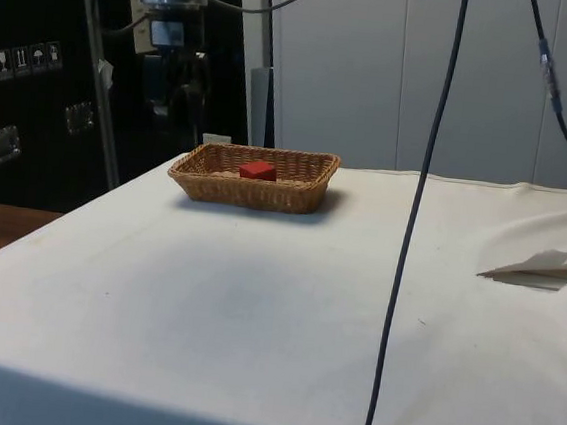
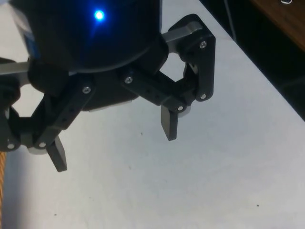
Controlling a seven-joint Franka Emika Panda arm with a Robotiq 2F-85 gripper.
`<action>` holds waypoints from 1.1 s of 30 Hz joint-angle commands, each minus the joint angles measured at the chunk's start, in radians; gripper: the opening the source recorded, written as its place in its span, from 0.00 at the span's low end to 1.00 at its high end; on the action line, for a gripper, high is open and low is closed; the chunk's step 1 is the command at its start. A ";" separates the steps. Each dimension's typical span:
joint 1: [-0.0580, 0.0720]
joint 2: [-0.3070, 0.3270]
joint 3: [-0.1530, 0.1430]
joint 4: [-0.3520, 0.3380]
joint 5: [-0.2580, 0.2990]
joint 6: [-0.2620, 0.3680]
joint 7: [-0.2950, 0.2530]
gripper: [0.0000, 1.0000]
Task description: Pick up the cube and place it into the basket.
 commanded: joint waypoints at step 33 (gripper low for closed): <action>0.018 -0.166 0.085 -0.230 -0.045 0.129 0.010 1.00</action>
